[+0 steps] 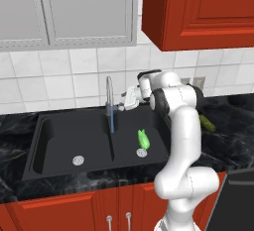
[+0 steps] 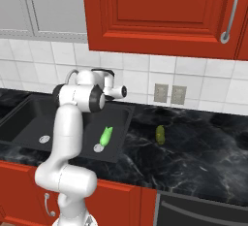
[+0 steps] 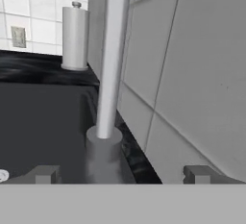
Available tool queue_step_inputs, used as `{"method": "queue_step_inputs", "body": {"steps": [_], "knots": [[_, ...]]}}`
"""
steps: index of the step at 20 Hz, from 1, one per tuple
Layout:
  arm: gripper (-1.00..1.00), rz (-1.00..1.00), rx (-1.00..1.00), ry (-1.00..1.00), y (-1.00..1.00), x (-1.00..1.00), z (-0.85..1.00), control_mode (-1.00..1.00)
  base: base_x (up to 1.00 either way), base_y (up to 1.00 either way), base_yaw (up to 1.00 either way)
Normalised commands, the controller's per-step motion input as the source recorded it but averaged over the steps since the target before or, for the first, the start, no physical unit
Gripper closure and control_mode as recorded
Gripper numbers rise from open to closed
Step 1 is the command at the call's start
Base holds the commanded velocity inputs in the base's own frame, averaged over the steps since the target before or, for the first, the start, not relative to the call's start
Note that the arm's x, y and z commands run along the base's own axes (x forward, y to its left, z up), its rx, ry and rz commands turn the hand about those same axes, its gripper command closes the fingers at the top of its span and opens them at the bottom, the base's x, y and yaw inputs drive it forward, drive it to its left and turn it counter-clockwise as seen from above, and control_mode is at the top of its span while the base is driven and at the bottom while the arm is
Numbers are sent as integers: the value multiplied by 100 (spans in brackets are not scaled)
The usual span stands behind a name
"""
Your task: Turn on the sink faucet. Then move the corn from the counter to the sink. Turn off the sink. Move the vegetable from the sink to the pot next to the stove. Finally move the pot to the rear right burner.
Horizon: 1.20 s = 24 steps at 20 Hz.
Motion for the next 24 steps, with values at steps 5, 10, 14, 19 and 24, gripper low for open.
{"method": "queue_step_inputs", "body": {"steps": [5,10,14,19,24], "knots": [[-100,2,1,0,-20,11,-4,-100,0,0,0],[-100,0,1,0,-25,10,-5,-100,0,0,0],[-100,0,0,0,-5,15,-24,-100,0,0,0],[-100,0,0,0,0,19,-35,-100,0,0,0],[-100,0,0,0,-10,12,-25,-100,0,0,0]]}}
